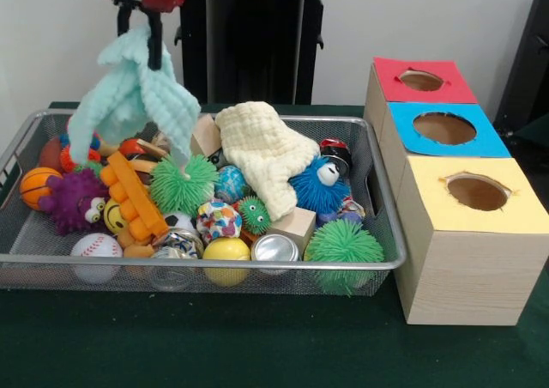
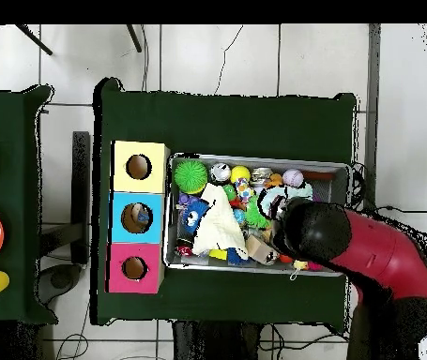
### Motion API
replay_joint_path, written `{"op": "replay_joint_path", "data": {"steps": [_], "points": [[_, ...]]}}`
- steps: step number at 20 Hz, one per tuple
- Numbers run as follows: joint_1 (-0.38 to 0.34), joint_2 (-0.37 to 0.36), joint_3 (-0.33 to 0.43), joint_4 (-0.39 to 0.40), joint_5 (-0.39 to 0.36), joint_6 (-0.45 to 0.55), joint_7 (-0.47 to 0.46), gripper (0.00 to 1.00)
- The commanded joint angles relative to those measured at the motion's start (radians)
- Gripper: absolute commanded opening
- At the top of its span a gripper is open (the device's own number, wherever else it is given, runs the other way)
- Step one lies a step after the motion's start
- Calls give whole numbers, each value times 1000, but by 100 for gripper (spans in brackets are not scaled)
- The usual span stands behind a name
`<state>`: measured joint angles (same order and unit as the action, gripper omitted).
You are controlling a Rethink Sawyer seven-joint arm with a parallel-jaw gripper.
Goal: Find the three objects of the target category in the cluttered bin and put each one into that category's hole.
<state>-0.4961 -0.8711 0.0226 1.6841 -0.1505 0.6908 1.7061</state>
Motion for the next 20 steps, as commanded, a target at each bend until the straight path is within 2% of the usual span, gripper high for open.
{"op": "replay_joint_path", "data": {"steps": [1,6,8,14,17,20], "points": [[-48,51,156,-46,-31,75,-169,100],[-39,50,165,-93,-67,116,-168,100],[-47,40,181,-81,-52,112,-164,100],[-43,0,179,7,-53,66,-115,100],[-16,1,163,61,-60,10,-57,100],[11,15,150,83,-65,-33,-7,100]]}}
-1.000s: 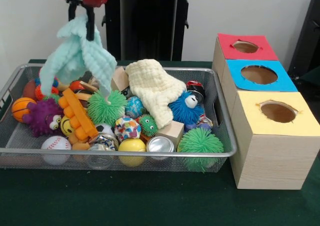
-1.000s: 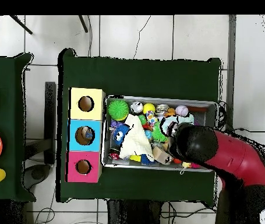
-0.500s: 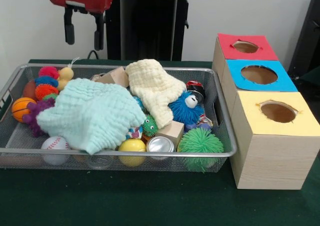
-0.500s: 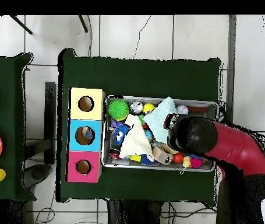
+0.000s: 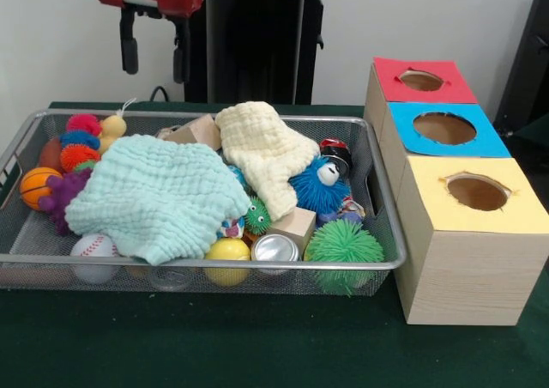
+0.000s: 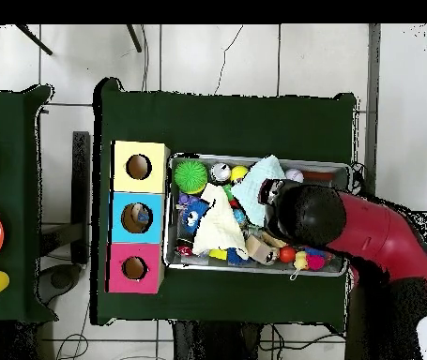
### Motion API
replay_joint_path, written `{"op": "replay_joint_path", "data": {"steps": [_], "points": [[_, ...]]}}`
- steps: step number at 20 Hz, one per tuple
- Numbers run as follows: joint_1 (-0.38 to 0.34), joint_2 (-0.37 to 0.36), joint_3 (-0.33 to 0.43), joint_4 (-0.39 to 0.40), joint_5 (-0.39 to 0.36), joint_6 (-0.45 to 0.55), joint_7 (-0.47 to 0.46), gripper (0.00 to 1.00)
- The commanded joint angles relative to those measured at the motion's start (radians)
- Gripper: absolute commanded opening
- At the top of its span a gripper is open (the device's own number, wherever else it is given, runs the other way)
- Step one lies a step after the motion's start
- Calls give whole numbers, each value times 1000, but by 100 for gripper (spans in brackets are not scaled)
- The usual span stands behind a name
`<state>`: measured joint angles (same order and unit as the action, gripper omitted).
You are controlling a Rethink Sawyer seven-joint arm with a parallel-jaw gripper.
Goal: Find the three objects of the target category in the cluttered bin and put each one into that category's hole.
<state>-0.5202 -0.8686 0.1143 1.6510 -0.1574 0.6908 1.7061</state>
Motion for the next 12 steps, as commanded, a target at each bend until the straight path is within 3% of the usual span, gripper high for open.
{"op": "replay_joint_path", "data": {"steps": [1,12], "points": [[41,19,54,115,-59,-40,5,100],[172,45,-31,161,-64,-124,144,100]]}}
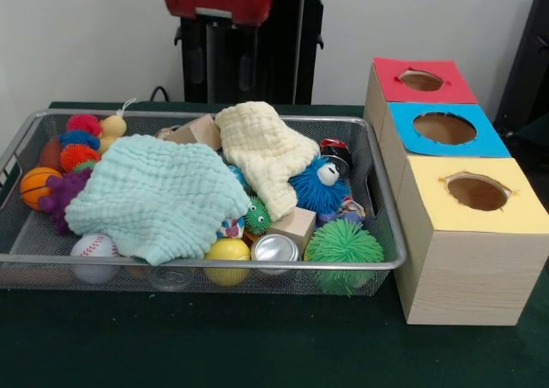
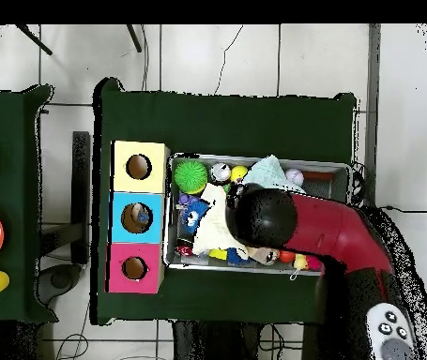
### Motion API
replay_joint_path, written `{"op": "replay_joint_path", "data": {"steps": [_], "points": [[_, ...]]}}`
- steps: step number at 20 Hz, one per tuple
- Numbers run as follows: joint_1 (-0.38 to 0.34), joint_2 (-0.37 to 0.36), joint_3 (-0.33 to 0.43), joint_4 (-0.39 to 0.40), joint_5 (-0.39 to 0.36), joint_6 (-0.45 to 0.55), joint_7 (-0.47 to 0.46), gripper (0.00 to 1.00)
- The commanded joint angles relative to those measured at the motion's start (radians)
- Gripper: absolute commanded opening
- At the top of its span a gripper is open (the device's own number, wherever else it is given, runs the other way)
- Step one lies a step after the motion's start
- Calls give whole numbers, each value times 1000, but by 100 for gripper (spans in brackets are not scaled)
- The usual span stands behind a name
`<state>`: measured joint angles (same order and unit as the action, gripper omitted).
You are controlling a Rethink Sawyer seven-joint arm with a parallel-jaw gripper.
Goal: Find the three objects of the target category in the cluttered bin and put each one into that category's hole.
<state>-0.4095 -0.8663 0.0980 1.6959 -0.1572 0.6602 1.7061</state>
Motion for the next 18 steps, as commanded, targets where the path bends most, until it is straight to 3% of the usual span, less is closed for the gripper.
{"op": "replay_joint_path", "data": {"steps": [1,18], "points": [[68,42,-22,125,-63,-108,149,100],[151,61,-98,139,-19,-150,169,100]]}}
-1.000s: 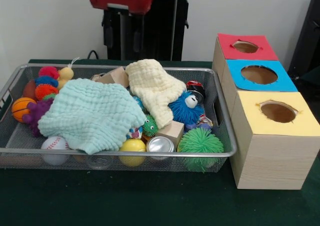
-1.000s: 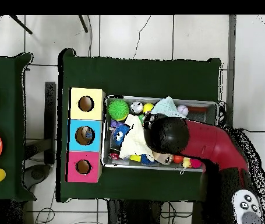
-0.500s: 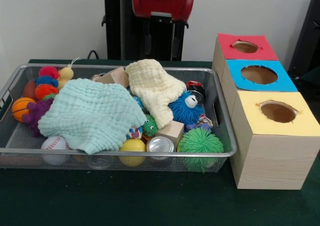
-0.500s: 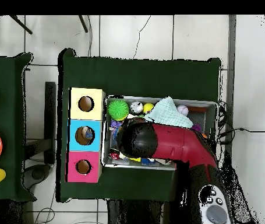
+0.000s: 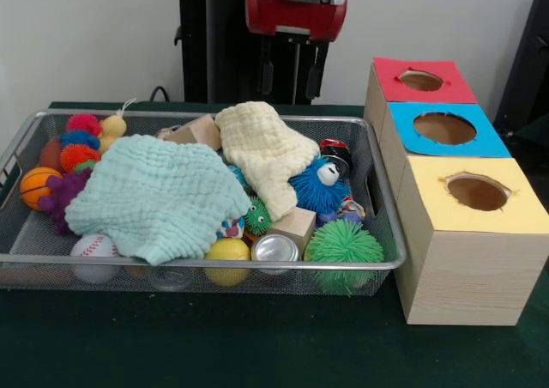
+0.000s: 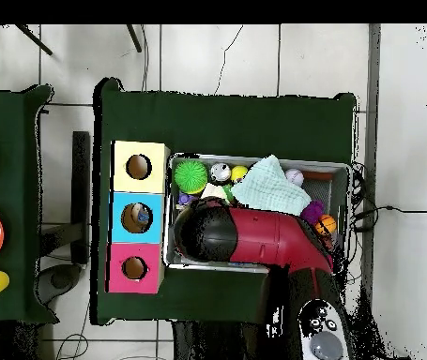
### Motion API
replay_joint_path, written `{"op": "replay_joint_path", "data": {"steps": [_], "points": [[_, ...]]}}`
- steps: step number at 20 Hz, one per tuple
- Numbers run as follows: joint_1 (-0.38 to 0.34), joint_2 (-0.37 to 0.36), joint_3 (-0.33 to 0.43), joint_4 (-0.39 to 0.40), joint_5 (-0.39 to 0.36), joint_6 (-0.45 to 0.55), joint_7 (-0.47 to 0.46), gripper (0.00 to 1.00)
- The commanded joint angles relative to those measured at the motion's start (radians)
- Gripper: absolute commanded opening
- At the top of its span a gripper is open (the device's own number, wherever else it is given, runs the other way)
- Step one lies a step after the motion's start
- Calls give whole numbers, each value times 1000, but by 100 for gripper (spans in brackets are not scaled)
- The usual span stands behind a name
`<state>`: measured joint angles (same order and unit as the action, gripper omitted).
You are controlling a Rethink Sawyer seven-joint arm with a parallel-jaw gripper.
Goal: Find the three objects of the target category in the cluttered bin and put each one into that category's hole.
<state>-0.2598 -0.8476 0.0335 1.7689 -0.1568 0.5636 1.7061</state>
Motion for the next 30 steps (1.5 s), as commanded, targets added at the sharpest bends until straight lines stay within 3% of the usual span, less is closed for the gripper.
{"op": "replay_joint_path", "data": {"steps": [1,6,15,22,30], "points": [[4,39,-36,74,-17,-55,169,100],[9,53,-45,87,-19,-91,173,100],[46,161,-74,77,-8,-234,214,100],[59,206,-94,59,11,-281,200,100],[62,211,-104,54,23,-292,185,100]]}}
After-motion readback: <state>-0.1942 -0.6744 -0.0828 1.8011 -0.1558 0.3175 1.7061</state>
